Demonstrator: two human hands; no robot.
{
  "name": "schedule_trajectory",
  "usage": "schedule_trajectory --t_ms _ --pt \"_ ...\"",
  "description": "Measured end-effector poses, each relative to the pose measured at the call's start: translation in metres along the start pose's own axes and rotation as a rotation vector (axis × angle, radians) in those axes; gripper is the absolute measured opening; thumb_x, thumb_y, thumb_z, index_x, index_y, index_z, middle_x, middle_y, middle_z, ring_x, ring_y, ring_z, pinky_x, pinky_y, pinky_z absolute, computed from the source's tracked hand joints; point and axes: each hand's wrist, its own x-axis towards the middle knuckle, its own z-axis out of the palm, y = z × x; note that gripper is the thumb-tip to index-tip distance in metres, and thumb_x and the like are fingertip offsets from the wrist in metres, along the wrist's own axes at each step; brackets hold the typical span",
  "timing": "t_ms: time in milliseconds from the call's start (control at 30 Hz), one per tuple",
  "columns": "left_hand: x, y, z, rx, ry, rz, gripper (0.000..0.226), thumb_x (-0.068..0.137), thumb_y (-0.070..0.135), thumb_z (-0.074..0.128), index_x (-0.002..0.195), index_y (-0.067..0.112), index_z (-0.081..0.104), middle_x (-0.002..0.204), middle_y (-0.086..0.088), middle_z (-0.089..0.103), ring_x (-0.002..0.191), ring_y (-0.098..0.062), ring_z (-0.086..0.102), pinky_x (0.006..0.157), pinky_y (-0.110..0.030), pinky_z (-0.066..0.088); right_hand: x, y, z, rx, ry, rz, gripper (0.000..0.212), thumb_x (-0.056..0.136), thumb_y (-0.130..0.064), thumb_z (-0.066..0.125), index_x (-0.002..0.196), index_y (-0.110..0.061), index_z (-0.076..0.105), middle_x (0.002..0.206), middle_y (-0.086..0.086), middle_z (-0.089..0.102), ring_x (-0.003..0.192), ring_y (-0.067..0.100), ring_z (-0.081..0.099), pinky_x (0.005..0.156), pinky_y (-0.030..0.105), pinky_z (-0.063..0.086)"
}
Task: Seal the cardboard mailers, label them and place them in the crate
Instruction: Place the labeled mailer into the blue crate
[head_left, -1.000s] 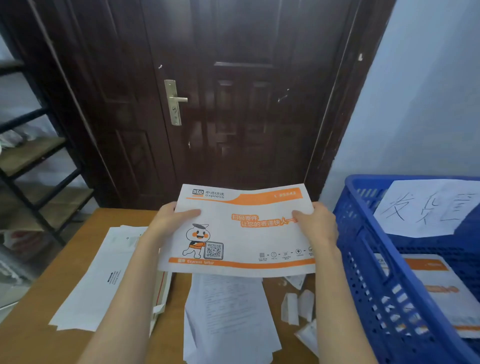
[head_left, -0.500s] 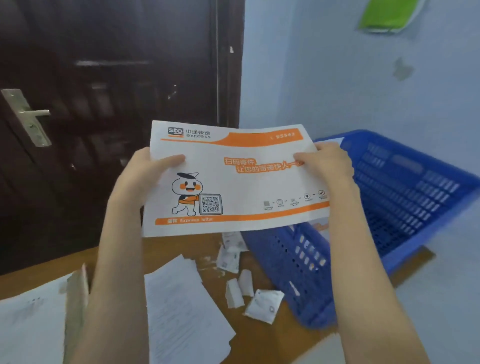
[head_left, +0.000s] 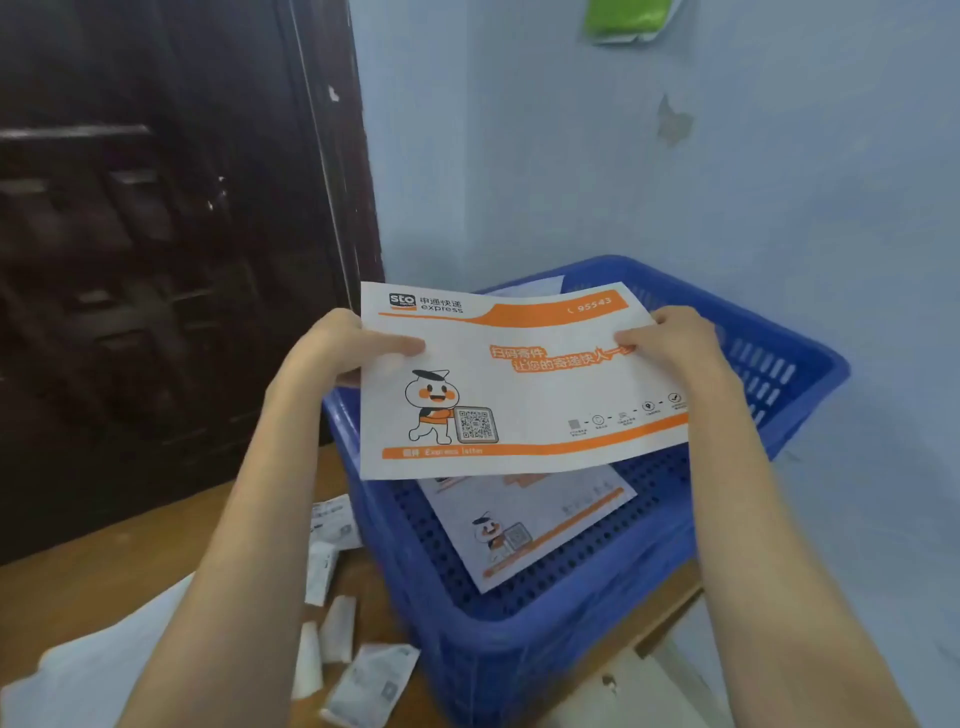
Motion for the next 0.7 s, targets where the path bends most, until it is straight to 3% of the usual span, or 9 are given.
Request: schedule_trajectory --t_ms 167,333,533,700 --pt "0.03 0.025 0.05 0.106 -0.043 -0.231 0.027 0.078 0.032 0.078 0.09 0.015 0.061 0.057 0.003 0.069 0.067 -0.013 0.066 0.05 -0.024 0.052 0.073 0.026 -0.013 -0.056 -0.153 -0.03 0.034 0.084 -0.032 0.067 0.109 -0.014 0.055 0.101 0.006 0.064 0.086 0.024 0.062 0.07 0.035 0.048" --pt "0.058 0.018 0.083 0.134 -0.072 -0.447 0.049 0.076 0.034 0.079 0.111 0.009 0.055 0.099 -0.012 0.071 0.085 -0.025 0.069 0.066 -0.034 0.058 0.127 0.045 0.005 -0.123 -0.309 -0.041 0.042 0.079 -0.036 0.07 0.111 -0.014 0.054 0.102 0.007 0.065 0.082 0.024 0.063 0.073 0.039 0.052" --pt "0.087 -0.019 0.116 0.141 -0.128 -0.623 0.061 0.073 0.033 0.082 0.118 0.005 0.053 0.107 -0.016 0.067 0.087 -0.028 0.069 0.069 -0.036 0.058 0.167 0.065 0.047 -0.285 -0.505 0.03 0.041 0.075 -0.027 0.074 0.105 -0.01 0.052 0.107 0.011 0.06 0.099 0.032 0.061 0.09 0.048 0.051" --pt "0.113 -0.063 0.15 0.171 -0.18 -0.707 0.048 0.08 0.033 0.076 0.113 0.006 0.055 0.084 -0.01 0.066 0.073 -0.022 0.066 0.063 -0.031 0.056 0.194 0.094 0.094 -0.414 -0.61 0.112 0.046 0.072 -0.031 0.075 0.108 -0.011 0.054 0.113 0.012 0.06 0.101 0.031 0.06 0.091 0.046 0.051"
